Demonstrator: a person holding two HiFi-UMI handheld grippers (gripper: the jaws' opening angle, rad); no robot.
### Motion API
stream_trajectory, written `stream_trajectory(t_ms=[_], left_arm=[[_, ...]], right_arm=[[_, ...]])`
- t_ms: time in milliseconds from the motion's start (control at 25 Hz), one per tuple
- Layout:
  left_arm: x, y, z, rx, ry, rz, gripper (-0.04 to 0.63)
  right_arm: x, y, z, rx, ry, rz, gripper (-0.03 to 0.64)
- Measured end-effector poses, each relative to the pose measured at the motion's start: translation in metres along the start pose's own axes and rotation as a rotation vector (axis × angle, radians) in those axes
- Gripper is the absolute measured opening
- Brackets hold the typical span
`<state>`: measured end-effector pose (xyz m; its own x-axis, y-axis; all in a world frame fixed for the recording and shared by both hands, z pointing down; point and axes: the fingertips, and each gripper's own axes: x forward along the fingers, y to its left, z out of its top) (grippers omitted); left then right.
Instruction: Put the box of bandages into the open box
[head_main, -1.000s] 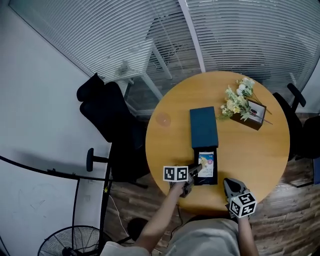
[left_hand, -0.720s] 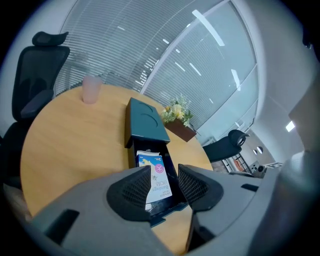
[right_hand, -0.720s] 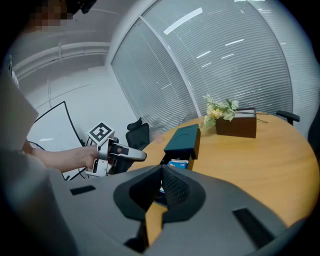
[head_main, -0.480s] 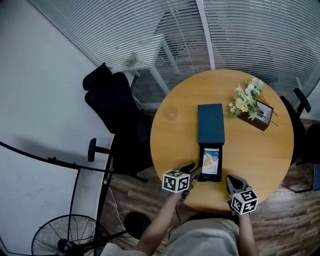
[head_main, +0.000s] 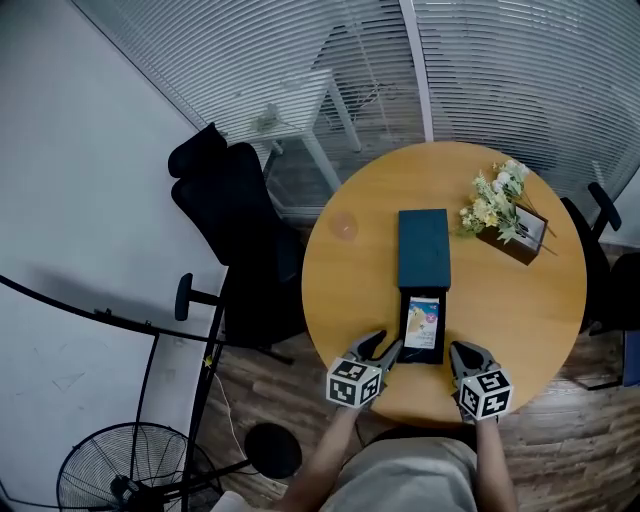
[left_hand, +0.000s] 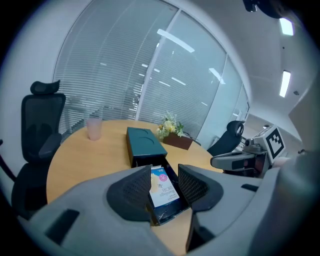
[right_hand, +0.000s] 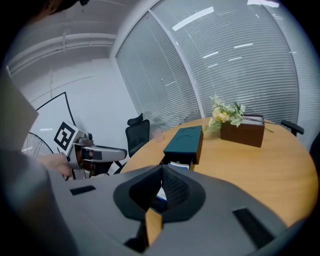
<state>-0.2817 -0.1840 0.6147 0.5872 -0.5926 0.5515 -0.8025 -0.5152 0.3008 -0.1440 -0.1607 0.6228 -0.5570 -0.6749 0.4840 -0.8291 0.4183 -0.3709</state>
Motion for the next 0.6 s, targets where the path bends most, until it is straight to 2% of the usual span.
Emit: stream_trajectory(t_ms=[400, 520, 600], left_arm=[[-0.012, -0.014, 0.002, 0.095, -0.075, 0.037, 0.158], [-0.012, -0.014, -0.006, 0.096, -0.085, 0.038, 0.149], [-0.015, -0.012, -0.009, 0.083, -0.098, 0.046, 0.12]], right_arm=[[0.004, 0.002, -0.013, 0.0, 0.027, -0.004, -0.003], [0.003, 0.003, -0.015, 0.006, 0.028, -0.009, -0.003], [0.003, 0.003, -0.019, 0.011, 0.032, -0.009, -0.003]])
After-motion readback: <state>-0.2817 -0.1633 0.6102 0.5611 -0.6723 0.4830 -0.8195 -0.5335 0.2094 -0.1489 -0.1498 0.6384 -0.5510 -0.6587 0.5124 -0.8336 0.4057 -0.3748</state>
